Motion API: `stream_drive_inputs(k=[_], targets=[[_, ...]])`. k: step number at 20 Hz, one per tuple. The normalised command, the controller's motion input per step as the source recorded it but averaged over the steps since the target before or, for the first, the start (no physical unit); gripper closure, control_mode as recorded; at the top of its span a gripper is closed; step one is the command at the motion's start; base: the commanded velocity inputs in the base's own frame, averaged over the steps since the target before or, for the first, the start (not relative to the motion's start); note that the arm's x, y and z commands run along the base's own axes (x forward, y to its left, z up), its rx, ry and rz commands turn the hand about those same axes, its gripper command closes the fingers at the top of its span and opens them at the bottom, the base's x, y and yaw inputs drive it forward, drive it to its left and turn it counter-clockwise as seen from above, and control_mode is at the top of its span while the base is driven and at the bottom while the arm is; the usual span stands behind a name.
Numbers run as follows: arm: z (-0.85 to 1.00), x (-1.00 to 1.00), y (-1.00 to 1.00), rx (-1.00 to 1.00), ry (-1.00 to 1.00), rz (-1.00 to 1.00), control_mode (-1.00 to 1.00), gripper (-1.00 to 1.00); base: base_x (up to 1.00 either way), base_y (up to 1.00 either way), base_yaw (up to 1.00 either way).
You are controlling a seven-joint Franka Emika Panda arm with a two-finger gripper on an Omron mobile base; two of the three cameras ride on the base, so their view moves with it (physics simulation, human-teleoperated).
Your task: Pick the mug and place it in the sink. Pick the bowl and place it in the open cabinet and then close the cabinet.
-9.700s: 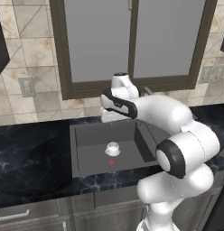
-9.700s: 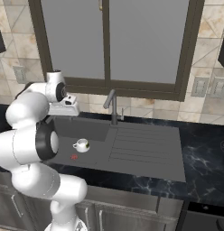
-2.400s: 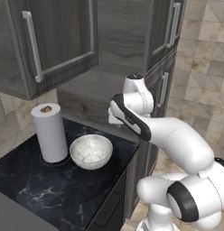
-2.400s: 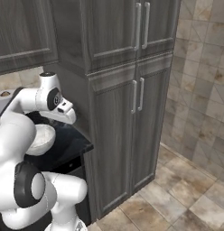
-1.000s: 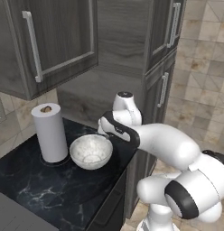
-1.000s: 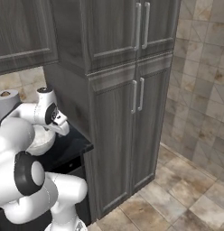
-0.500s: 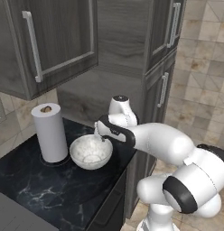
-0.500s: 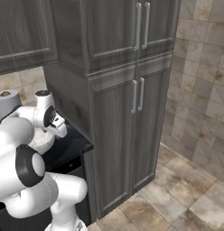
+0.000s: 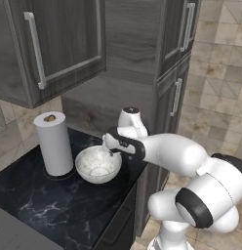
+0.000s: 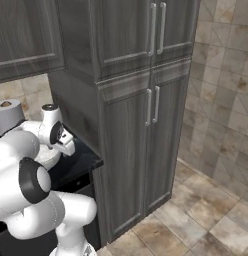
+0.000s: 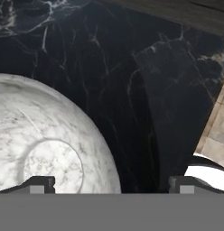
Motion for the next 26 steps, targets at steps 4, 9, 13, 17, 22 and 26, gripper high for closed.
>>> stream_drive_inputs(k=[4,9,13,17,22,26], targets=[[-0.13,0.0,0.03,0.0,0.0,0.0,-1.0,-1.0,0.0,0.0,0.0],[-0.13,0.0,0.18,0.0,0.0,0.0,-1.0,-1.0,0.0,0.0,0.0],[-0.15,0.0,0.14,0.0,0.0,0.0,-1.0,-1.0,0.0,0.0,0.0],[-0.16,0.0,0.02,0.0,0.0,0.0,-1.0,-1.0,0.0,0.0,0.0],[-0.18,0.0,0.03,0.0,0.0,0.0,-1.0,1.0,0.0,0.0,0.0],[-0.2,0.0,0.04,0.0,0.0,0.0,-1.0,1.0,0.0,0.0,0.0]])
